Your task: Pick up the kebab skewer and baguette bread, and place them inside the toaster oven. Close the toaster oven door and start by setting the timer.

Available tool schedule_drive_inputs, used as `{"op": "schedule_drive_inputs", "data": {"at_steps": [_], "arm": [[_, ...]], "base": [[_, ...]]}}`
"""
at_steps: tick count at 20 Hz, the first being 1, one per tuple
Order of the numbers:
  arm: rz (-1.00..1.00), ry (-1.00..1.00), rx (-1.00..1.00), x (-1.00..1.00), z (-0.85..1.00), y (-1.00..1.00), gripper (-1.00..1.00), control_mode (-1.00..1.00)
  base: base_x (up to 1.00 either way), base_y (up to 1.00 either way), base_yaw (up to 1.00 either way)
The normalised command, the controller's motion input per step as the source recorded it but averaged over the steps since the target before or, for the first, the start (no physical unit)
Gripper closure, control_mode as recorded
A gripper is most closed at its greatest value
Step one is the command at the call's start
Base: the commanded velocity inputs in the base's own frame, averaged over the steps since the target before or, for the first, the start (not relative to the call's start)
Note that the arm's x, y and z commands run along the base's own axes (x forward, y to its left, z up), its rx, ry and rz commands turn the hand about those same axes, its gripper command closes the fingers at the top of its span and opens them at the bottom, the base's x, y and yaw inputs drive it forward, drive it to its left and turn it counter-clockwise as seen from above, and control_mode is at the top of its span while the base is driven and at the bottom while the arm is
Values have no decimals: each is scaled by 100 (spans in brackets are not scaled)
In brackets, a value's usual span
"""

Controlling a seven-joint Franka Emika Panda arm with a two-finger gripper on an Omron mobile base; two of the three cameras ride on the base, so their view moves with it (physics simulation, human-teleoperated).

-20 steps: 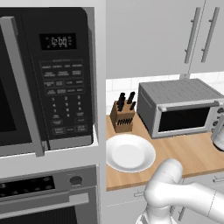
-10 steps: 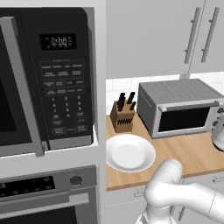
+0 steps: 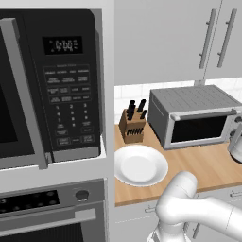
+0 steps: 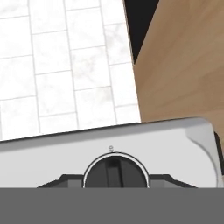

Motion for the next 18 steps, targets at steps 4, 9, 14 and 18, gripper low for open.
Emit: {"op": "schedule_drive_inputs", "data": {"at_steps": [4, 9, 14, 18], "arm": [[0, 12, 2, -5, -1, 0, 100, -100], [2, 16, 4, -7, 0, 0, 100, -100], [1, 16, 19, -7, 0, 0, 100, -100], [0, 7, 24, 0, 0, 0, 100, -100]], "base": [[0, 0, 0], [0, 0, 0], [0, 0, 0], [0, 0, 0]]}}
